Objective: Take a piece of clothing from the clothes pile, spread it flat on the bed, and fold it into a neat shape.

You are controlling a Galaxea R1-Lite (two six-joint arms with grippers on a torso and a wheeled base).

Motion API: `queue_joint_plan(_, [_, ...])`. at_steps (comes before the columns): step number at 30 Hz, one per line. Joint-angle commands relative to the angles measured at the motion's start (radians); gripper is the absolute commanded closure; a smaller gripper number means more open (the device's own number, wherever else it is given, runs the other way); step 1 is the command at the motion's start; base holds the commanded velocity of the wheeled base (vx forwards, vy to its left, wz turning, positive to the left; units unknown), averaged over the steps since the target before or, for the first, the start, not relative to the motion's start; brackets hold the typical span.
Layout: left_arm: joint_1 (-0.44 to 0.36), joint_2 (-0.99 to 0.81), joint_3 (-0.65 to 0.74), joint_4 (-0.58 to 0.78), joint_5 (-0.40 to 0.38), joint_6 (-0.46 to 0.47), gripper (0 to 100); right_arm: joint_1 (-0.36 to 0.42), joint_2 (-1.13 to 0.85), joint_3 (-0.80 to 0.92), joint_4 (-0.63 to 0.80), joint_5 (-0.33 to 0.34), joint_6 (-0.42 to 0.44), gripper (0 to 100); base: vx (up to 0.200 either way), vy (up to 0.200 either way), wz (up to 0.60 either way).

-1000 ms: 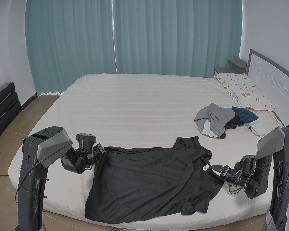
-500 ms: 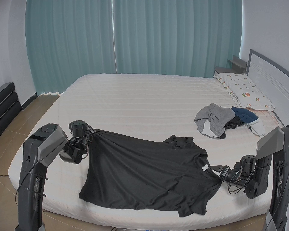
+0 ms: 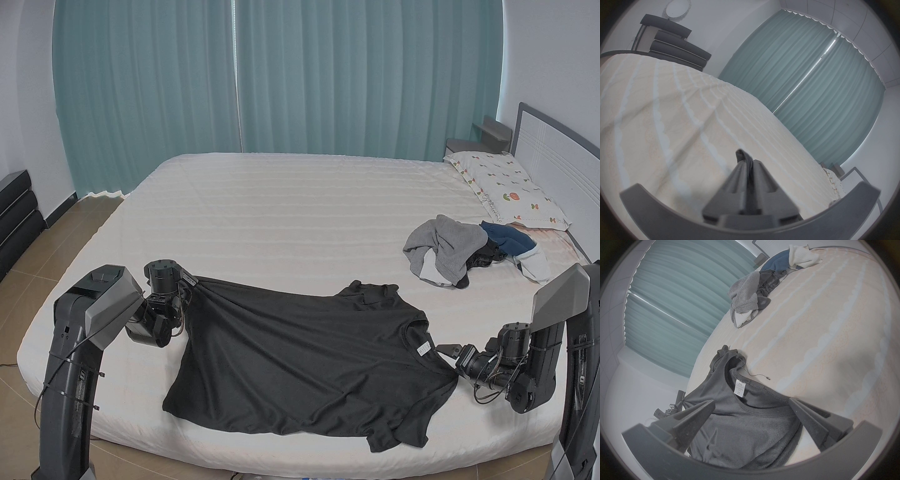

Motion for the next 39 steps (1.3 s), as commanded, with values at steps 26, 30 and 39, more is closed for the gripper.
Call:
queue_joint_plan(26, [-0.087,-0.352,0.756,-0.222,-0.122,-0.041,0,0.013,0.005,0.018,-0.018,-0.002,-0.001,0,0.0,0.0,0.0])
queue_joint_plan(30, [-0.079,-0.401,0.906,-0.262,-0.131,-0.083,0,0.011,0.003,0.018,-0.018,-0.002,-0.001,0,-0.15,0.0,0.0])
queue_joint_plan(39, [-0.104,-0.433,1.159,-0.396,-0.149,-0.14,0,0.011,0.003,0.018,-0.018,-0.002,-0.001,0,-0.2,0.0,0.0])
